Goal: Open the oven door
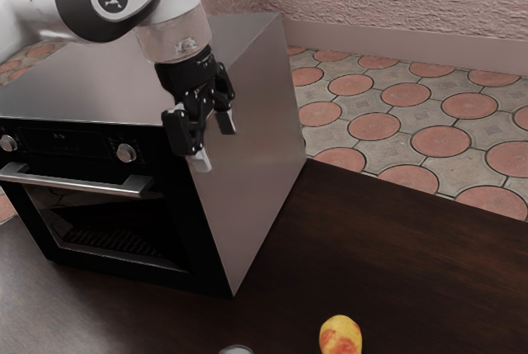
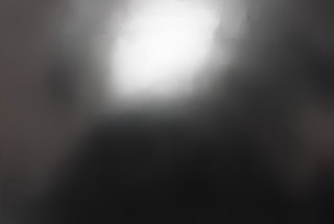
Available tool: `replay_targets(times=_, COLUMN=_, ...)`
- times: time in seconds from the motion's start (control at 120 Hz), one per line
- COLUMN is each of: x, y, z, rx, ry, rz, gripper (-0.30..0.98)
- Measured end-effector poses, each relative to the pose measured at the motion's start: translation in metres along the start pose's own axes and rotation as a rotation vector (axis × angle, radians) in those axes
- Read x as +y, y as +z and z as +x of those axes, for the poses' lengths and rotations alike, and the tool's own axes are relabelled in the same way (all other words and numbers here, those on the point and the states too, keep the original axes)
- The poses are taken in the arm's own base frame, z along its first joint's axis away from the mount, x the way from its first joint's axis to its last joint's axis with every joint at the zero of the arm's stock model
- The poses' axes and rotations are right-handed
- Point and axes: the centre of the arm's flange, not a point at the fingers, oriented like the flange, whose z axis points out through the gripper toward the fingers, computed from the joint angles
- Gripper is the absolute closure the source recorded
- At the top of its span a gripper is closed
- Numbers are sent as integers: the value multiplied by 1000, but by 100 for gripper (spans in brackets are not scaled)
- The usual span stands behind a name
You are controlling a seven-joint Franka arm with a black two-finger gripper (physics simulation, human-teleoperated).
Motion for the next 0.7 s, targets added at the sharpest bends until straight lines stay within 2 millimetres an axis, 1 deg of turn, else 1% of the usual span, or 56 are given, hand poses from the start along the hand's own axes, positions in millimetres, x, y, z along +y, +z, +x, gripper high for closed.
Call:
replay_targets(times=0.05, x=5, y=0, z=10, rx=-1, ry=-57, rz=-1, gripper=0)
replay_targets(times=0.092, x=4, y=-2, z=11, rx=-3, ry=-86, rz=-5, gripper=0)
replay_targets(times=0.125, x=1, y=-3, z=6, rx=-5, ry=-95, rz=-8, gripper=0)
replay_targets(times=0.167, x=-8, y=-7, z=-9, rx=-7, ry=-91, rz=-15, gripper=0)
replay_targets(times=0.217, x=-25, y=-15, z=-34, rx=-15, ry=-67, rz=-29, gripper=0)
replay_targets(times=0.267, x=-50, y=-29, z=-59, rx=-29, ry=-32, rz=-49, gripper=0)
replay_targets(times=0.333, x=-91, y=-50, z=-89, rx=-57, ry=26, rz=-72, gripper=0)
replay_targets(times=0.35, x=-101, y=-55, z=-94, rx=-65, ry=39, rz=-76, gripper=0)
replay_targets(times=0.367, x=-111, y=-64, z=-95, rx=-76, ry=47, rz=-83, gripper=0)
replay_targets(times=0.392, x=-118, y=-75, z=-87, rx=-90, ry=36, rz=-91, gripper=0)
replay_targets(times=0.417, x=-116, y=-85, z=-68, rx=-99, ry=-4, rz=-100, gripper=0)
replay_targets(times=0.467, x=-110, y=-104, z=-12, rx=-108, ry=-112, rz=-117, gripper=0)
replay_targets(times=0.5, x=-110, y=-107, z=31, rx=-104, ry=-192, rz=-117, gripper=0)
replay_targets(times=0.525, x=-112, y=-108, z=53, rx=-99, ry=-236, rz=-120, gripper=0)
replay_targets(times=0.55, x=-116, y=-109, z=65, rx=-91, ry=-262, rz=-125, gripper=0)
replay_targets(times=0.583, x=-122, y=-107, z=71, rx=-67, ry=-280, rz=-134, gripper=0)
replay_targets(times=0.642, x=-137, y=-96, z=85, rx=-35, ry=-302, rz=-143, gripper=0)
replay_targets(times=0.667, x=-148, y=-91, z=93, rx=-27, ry=-307, rz=-153, gripper=0)
replay_targets(times=0.7, x=-168, y=-82, z=103, rx=-16, ry=-305, rz=-173, gripper=0)
